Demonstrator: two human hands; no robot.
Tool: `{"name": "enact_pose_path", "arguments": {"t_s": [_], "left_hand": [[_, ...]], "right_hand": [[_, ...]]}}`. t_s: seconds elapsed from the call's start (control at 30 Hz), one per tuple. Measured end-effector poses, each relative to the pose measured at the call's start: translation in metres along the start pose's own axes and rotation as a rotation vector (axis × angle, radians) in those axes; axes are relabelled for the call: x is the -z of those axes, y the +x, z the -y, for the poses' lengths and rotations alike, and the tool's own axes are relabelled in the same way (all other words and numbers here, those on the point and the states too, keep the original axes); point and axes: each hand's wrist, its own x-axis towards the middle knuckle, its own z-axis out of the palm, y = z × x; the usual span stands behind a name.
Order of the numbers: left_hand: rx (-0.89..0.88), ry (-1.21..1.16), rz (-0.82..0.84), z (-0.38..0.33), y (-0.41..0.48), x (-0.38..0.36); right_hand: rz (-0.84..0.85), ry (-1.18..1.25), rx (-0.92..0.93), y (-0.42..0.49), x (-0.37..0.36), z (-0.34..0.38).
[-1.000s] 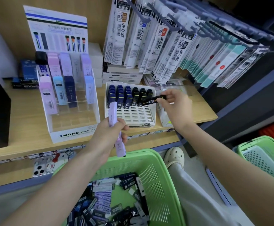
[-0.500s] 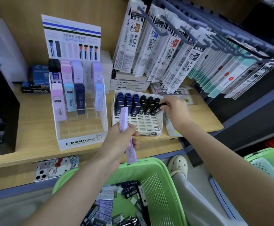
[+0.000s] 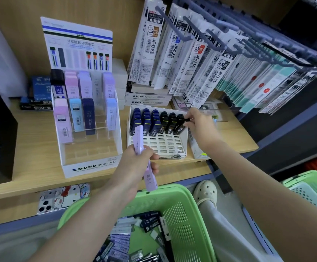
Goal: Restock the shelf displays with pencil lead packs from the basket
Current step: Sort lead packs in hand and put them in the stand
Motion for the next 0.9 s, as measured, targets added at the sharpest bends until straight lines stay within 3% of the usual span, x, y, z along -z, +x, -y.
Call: {"name": "enact_pose_path", "arguments": {"t_s": [0.17, 0.4, 0.5, 0.6, 0.67, 0.8, 0.9], "left_hand": [[0.009, 0.0, 0.002, -0.001, 0.002, 0.0], [0.005, -0.01, -0.013, 0.001, 0.003, -0.002], [-0.009, -0.082, -0.019, 0.0, 0.002, -0.002], [-0.045, -0.199, -0.051, -0.002, 0.003, -0.001], [-0.086, -0.242, -0.079, -0.003, 0.004, -0.001], [-0.145, -0.222, -0.12, -0.001, 0.004, -0.001], [-0.157, -0.237, -0.117, 0.0, 0.004, 0.0]], "right_hand": [[-0.073, -0.004, 0.083, 0.001, -0.007, -0.003], [0.002, -0.025, 0.15, 0.004, -0.004, -0.01], [-0.047, -0.061, 0.151, -0.004, -0.005, -0.004], [-0.153, 0.157, 0.148, -0.029, -0.006, 0.016], [-0.015, 0.382, 0.074, -0.048, -0.007, 0.034], [0.418, 0.736, -0.037, -0.082, -0.007, 0.063], [0.492, 0.846, -0.06, -0.092, -0.011, 0.071]]}}
